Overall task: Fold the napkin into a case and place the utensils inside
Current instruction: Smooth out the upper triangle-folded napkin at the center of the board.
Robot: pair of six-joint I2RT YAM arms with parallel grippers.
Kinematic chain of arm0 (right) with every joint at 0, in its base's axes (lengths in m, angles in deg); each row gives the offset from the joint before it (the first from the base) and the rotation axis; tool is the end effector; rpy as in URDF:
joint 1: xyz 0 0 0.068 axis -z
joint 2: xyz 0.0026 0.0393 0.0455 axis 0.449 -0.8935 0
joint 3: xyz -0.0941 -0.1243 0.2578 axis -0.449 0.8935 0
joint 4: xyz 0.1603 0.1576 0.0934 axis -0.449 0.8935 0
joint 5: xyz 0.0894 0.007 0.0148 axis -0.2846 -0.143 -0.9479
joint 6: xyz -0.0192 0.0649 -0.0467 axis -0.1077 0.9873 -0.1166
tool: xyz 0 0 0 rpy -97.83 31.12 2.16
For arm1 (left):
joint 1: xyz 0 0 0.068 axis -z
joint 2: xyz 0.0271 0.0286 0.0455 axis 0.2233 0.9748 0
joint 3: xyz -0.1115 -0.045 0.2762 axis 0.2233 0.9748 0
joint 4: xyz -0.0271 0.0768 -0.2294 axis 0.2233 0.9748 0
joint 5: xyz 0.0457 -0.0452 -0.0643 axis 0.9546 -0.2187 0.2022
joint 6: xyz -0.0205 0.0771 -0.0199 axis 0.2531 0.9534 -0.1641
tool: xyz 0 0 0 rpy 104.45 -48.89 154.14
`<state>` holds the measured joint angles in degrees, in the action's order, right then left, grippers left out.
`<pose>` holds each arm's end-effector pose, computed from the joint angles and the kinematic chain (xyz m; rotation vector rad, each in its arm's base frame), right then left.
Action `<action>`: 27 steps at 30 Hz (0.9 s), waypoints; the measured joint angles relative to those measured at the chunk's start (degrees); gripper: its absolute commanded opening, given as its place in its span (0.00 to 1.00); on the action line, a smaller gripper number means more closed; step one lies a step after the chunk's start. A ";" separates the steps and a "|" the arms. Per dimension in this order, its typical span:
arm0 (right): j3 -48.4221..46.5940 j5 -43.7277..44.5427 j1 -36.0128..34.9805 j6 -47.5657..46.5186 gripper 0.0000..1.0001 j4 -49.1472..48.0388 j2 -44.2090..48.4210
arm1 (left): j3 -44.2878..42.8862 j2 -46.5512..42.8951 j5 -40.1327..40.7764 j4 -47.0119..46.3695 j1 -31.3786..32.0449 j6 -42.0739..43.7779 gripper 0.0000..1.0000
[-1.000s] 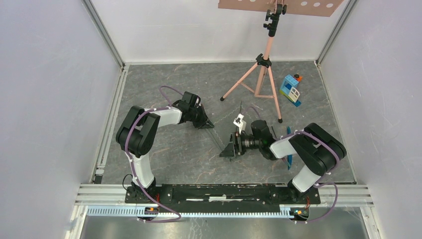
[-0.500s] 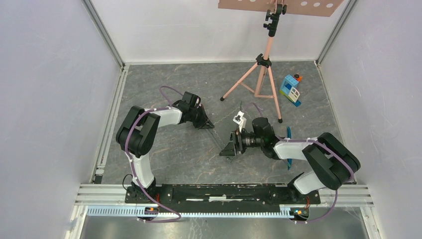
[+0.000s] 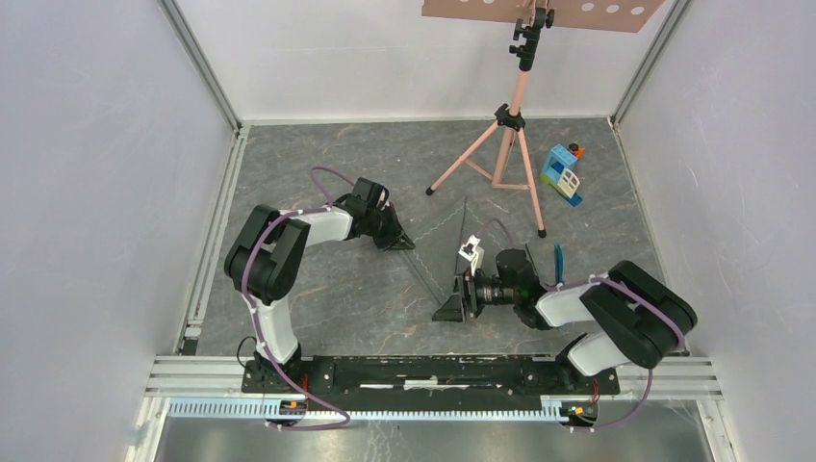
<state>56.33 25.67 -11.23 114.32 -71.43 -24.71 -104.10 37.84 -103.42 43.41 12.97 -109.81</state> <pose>0.1576 0.1845 0.1496 -0.5215 2.2554 1.5285 0.3327 -0.1924 0.1447 -0.3595 2.7208 -0.9583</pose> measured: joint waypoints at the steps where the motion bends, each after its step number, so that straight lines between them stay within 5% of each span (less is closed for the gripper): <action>1: 0.42 0.09 0.00 -0.20 0.78 0.31 0.92 | 0.00 0.00 -0.07 0.07 0.02 0.00 0.02; 7: -2.75 -0.59 2.10 -3.93 0.81 12.41 7.72 | 0.00 0.02 -0.11 0.07 -0.02 0.00 0.02; 13: -14.10 -0.87 10.25 -7.72 0.82 19.67 3.96 | 0.15 0.02 -0.22 -0.20 -0.04 0.00 0.02; 19: -23.98 -0.46 12.20 -8.66 0.81 18.38 -8.07 | 0.24 0.04 -0.55 -0.37 -0.15 0.00 0.02; 27: -20.76 -2.32 15.52 -6.82 0.80 10.05 -15.41 | 1.14 0.04 -1.66 -2.01 -0.63 0.00 0.02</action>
<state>35.56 23.35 4.29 107.50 -61.37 -40.12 -102.97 37.88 -105.08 41.40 12.33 -109.81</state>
